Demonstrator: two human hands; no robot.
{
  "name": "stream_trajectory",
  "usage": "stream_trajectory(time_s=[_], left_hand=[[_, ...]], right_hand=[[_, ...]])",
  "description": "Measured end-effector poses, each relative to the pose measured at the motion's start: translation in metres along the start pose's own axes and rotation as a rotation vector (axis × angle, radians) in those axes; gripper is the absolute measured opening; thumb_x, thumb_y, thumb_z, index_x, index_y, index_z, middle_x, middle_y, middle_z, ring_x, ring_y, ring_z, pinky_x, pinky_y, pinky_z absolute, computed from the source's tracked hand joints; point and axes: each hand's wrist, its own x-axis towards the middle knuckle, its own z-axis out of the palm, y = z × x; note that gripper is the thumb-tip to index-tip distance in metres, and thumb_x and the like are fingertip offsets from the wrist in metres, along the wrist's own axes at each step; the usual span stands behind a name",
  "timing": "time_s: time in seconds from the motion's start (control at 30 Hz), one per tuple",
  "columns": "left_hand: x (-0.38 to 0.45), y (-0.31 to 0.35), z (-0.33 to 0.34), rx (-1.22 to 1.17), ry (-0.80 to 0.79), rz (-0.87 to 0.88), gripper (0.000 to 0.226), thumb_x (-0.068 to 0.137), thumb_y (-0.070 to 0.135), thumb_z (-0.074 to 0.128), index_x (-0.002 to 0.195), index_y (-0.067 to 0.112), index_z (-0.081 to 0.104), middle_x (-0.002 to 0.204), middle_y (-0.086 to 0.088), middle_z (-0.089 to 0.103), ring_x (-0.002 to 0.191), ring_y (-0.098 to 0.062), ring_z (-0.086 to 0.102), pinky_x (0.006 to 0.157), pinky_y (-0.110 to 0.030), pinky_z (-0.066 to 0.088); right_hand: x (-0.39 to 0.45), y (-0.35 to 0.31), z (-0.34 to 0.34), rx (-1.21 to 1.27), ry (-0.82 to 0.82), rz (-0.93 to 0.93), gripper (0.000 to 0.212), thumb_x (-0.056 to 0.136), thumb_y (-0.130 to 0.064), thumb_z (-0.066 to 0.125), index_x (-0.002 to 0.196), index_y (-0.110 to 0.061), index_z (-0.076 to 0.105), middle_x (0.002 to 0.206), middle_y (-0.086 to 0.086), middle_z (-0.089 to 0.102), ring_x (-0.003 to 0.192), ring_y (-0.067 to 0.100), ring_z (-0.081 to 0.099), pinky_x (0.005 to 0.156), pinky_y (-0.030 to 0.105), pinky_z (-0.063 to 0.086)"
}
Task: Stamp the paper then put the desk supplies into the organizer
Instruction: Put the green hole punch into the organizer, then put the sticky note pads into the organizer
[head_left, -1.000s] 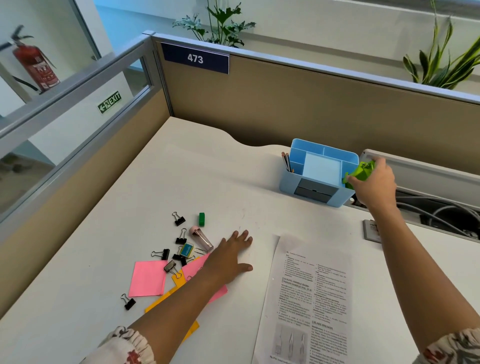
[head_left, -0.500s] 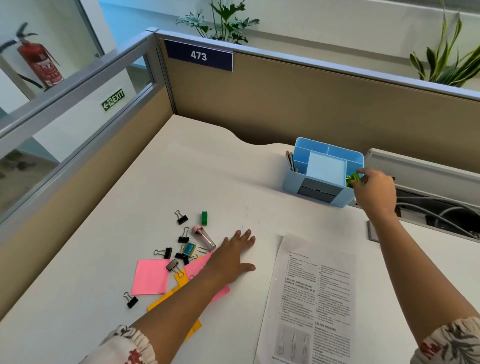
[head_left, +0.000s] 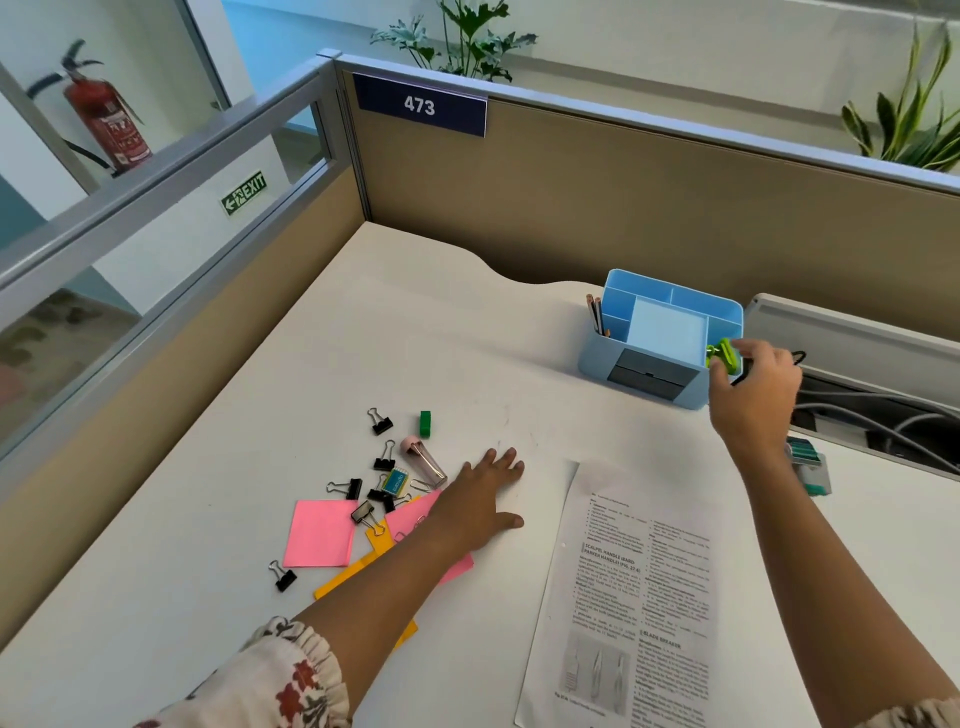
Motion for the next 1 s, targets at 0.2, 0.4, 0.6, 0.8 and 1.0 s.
stream_trajectory(time_s=[0.2,0.4,0.6,0.8,1.0], left_hand=[[-0.008,0.0,0.006,0.007,0.025,0.015,0.074,0.093,0.029,0.06,0.153,0.02,0.018,0.162,0.006,0.005,0.15,-0.016,0.0,0.12,-0.037,0.0],[-0.018,0.002,0.01,0.047,0.051,0.024,0.072,0.093,0.03,0.06,0.152,0.016,0.021,0.162,0.002,0.008,0.149,-0.015,0.005,0.121,-0.036,0.002],[-0.03,-0.006,0.014,0.115,0.027,0.056,0.076,0.091,0.039,0.061,0.152,0.018,0.022,0.162,0.003,0.009,0.149,-0.013,0.007,0.12,-0.036,-0.004],[-0.047,-0.021,-0.001,-0.101,0.275,0.043,0.048,0.088,0.035,0.066,0.133,0.023,0.054,0.144,0.007,0.047,0.136,-0.009,0.038,0.116,-0.02,0.008],[-0.07,-0.051,-0.031,-0.104,0.52,-0.053,0.036,0.085,0.018,0.067,0.12,0.017,0.061,0.129,0.001,0.058,0.124,-0.016,0.05,0.107,-0.032,0.04]], right_hand=[[-0.049,-0.009,0.012,0.173,-0.032,-0.019,0.03,0.091,-0.023,0.064,0.119,-0.014,0.057,0.123,0.008,0.055,0.113,0.022,0.051,0.094,0.042,0.051],[-0.111,-0.016,0.033,0.265,-0.155,-0.124,0.019,0.089,-0.015,0.065,0.107,-0.018,0.063,0.109,0.0,0.058,0.097,0.021,0.054,0.082,0.044,0.051],[-0.156,-0.03,0.049,0.274,-0.293,-0.174,0.018,0.09,-0.014,0.064,0.106,-0.021,0.065,0.104,-0.008,0.054,0.098,0.015,0.053,0.087,0.037,0.05],[-0.189,-0.043,0.059,0.282,-0.392,-0.222,0.016,0.09,-0.015,0.063,0.103,-0.026,0.064,0.101,-0.014,0.056,0.095,0.009,0.05,0.083,0.027,0.045],[-0.211,-0.052,0.069,0.303,-0.503,-0.279,0.017,0.089,-0.015,0.063,0.102,-0.026,0.064,0.102,-0.014,0.06,0.097,0.01,0.052,0.085,0.032,0.048]])
